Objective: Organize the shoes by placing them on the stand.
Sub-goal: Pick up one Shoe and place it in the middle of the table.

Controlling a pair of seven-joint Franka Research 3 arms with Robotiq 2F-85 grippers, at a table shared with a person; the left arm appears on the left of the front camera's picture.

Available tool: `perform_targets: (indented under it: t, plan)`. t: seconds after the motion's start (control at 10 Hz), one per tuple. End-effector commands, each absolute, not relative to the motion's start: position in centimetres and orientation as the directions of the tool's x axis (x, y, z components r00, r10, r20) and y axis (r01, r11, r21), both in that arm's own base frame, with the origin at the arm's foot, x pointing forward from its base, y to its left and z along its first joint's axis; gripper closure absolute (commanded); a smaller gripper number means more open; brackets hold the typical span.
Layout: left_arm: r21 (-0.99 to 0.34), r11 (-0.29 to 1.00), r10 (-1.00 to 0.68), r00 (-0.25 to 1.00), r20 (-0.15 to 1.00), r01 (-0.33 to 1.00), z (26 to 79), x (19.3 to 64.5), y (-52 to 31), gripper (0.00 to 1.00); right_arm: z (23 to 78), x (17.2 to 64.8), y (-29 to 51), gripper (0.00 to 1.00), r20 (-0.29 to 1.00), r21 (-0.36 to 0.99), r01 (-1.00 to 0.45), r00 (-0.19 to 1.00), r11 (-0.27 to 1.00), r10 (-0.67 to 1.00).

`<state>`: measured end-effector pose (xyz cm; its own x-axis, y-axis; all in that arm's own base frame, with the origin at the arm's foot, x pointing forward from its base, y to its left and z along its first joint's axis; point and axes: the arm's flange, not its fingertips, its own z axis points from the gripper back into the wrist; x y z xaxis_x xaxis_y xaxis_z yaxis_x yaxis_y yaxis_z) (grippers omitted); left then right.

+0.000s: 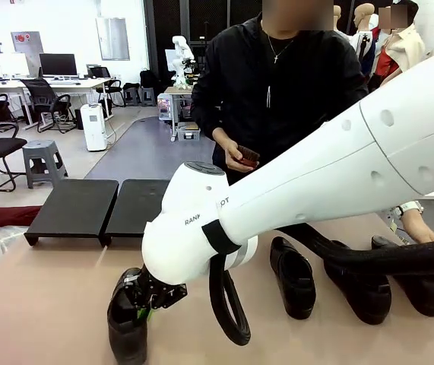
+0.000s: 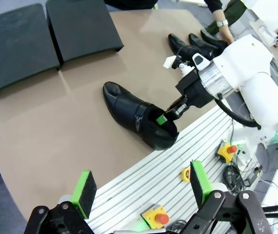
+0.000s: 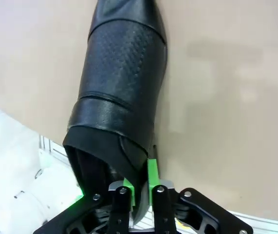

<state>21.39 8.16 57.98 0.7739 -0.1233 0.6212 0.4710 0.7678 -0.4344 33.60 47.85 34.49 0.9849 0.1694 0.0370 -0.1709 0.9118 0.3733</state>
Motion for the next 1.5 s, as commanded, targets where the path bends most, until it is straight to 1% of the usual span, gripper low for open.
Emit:
perform_targets:
  t: [0.0, 0.2, 0.4, 0.6, 0.7, 0.8, 0.9, 1.0, 1.1, 1.2, 1.3, 1.4]
  plan:
    - [-0.441, 0.751, -0.13, 0.764, 0.632, 0.492, 58.0, 21.4, 8.3, 0.0, 35.7, 33.8, 48.4, 0.0, 0.07, 0.386, -0.178, 0.984, 0.905, 0.164]
    - [-0.441, 0.751, -0.13, 0.764, 0.632, 0.492, 58.0, 21.4, 8.3, 0.0, 35.9, 33.9, 47.8, 0.0, 0.063, 0.405, -0.171, 0.985, 0.898, 0.159]
    - [-0.441, 0.751, -0.13, 0.764, 0.632, 0.492, 58.0, 21.4, 8.3, 0.0, 38.2, 35.0, 44.5, 0.0, 0.073, 0.435, -0.148, 0.989, 0.888, 0.13]
    - [-0.441, 0.751, -0.13, 0.764, 0.632, 0.492, 58.0, 21.4, 8.3, 0.0, 43.2, 35.6, 36.8, 0.0, 0.041, 0.445, -0.182, 0.982, 0.877, 0.183]
    - [-0.441, 0.751, -0.13, 0.764, 0.632, 0.492, 58.0, 21.4, 8.3, 0.0, 45.5, 35.9, 32.6, 0.0, 0.022, 0.437, -0.179, 0.982, 0.881, 0.189]
    - [-0.441, 0.751, -0.13, 0.764, 0.632, 0.492, 58.0, 21.4, 8.3, 0.0, 47.6, 36.1, 28.9, 0.0, 0.014, 0.436, -0.147, 0.988, 0.888, 0.156]
    - [-0.441, 0.751, -0.13, 0.764, 0.632, 0.492, 58.0, 21.4, 8.3, 0.0, 49.1, 36.3, 25.1, 0.0, 0.058, 0.41, -0.146, 0.989, 0.9, 0.134]
    - [-0.441, 0.751, -0.13, 0.764, 0.632, 0.492, 58.0, 21.4, 8.3, 0.0, 49.2, 37.0, 22.1, 0.0, 0.055, 0.403, -0.078, 0.997, 0.912, 0.061]
    - [-0.441, 0.751, -0.13, 0.764, 0.632, 0.492, 58.0, 21.4, 8.3, 0.0, 48.7, 37.4, 20.6, 0.0, 0.032, 0.427, -0.053, 0.999, 0.903, 0.044]
    - [-0.441, 0.751, -0.13, 0.764, 0.632, 0.492, 58.0, 21.4, 8.3, 0.0, 47.9, 36.8, 22.7, 0.0, 0.016, 0.46, -0.124, 0.991, 0.879, 0.131]
    - [-0.441, 0.751, -0.13, 0.764, 0.632, 0.492, 58.0, 21.4, 8.3, 0.0, 47.3, 35.8, 27.2, 0.0, 0.025, 0.483, -0.14, 0.989, 0.864, 0.146]
    - [-0.441, 0.751, -0.13, 0.764, 0.632, 0.492, 58.0, 21.4, 8.3, 0.0, 46.5, 33.7, 32.9, 0.0, 0.033, 0.431, -0.271, 0.958, 0.86, 0.285]
